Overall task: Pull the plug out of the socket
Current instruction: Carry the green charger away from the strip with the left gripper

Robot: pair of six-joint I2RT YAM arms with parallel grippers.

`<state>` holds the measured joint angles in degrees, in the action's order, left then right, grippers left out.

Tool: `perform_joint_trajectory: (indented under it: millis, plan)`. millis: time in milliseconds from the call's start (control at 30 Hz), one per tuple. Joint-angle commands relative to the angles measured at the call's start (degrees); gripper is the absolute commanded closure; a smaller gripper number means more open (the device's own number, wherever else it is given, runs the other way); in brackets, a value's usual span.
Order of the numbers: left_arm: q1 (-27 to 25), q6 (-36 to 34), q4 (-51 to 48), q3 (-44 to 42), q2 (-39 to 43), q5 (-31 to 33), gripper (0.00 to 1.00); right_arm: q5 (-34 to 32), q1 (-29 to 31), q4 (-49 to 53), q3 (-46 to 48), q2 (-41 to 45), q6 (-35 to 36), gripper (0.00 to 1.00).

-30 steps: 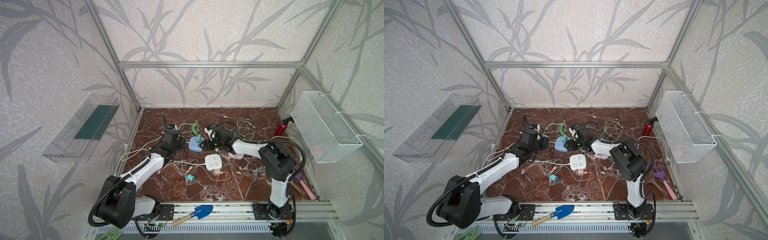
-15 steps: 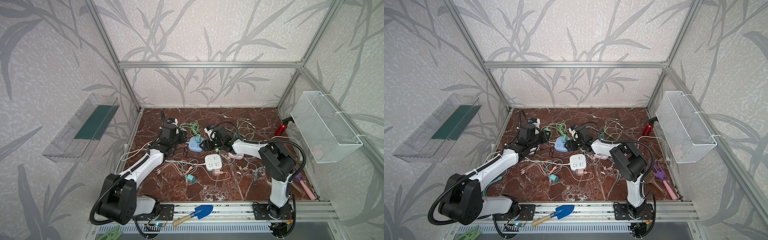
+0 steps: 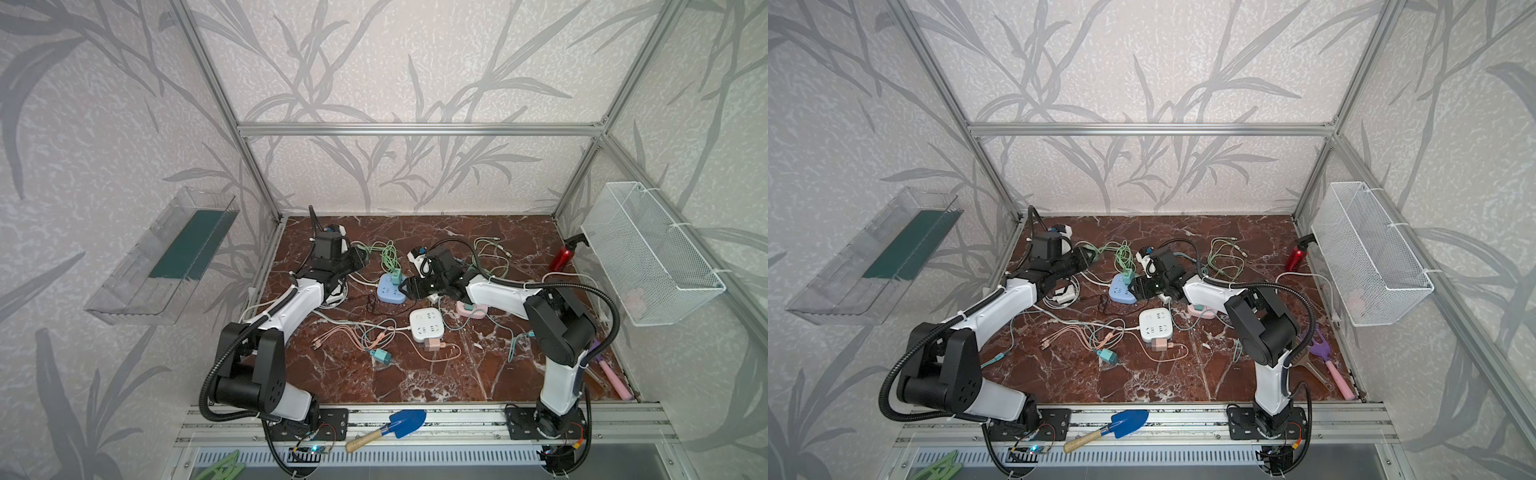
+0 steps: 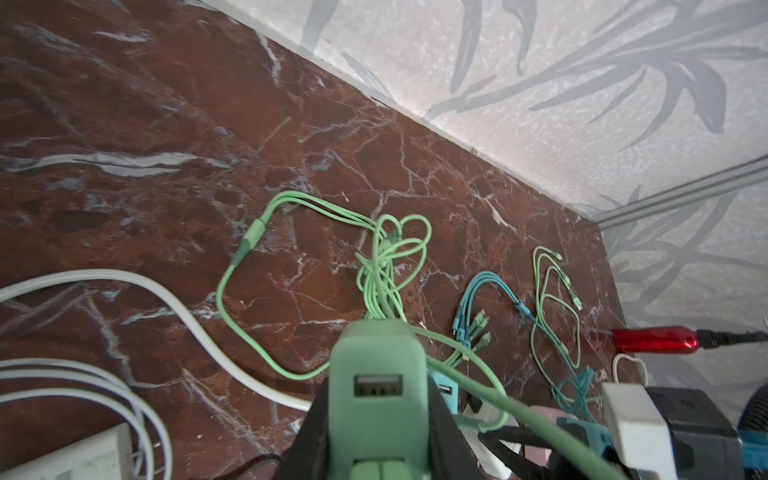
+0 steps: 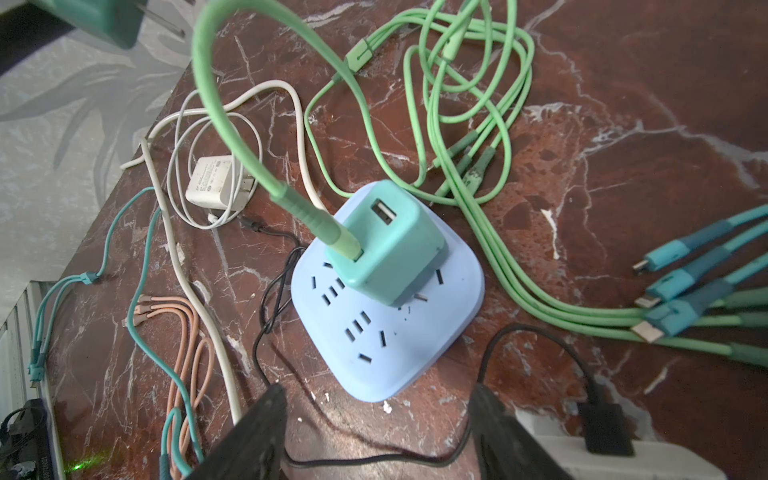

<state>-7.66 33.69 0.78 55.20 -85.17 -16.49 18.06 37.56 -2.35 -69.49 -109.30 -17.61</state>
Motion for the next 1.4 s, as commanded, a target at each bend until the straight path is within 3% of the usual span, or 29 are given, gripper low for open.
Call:
perform_joint_trajectory:
  millis: [0,333,467,633,833,1000,1367]
  plan:
    - [2.54,2.09,1.16,2.98,-0.44,-3.00,0.82,-0.16,0.06,3.32,-2.97,2.07,2.08,0.30]
    - [6.02,3.02,1.49,13.37,-8.33,-9.18,0.82,0.07,0.10,4.55,-5.90,-0.94,3.53,0.29]
    - [6.25,5.15,4.81,18.85,-14.65,-16.40,0.83,-0.42,0.23,4.64,-7.54,-2.33,4.33,0.28]
    - [5.12,9.30,10.82,26.53,-22.32,-23.62,0.84,-0.75,0.23,6.20,-9.46,-3.72,4.94,0.27]
    - [1.67,4.48,6.88,33.13,-26.09,-25.20,0.84,-1.44,-0.01,6.41,-9.83,-4.42,5.47,0.27]
    - [-0.70,5.14,10.12,34.33,-27.82,-28.29,0.84,-0.89,-0.71,5.77,-9.79,-4.95,4.95,0.27]
    - [2.13,2.21,2.02,29.12,-24.68,-19.62,0.82,-2.08,-0.58,6.62,-11.00,-5.72,6.47,0.26]
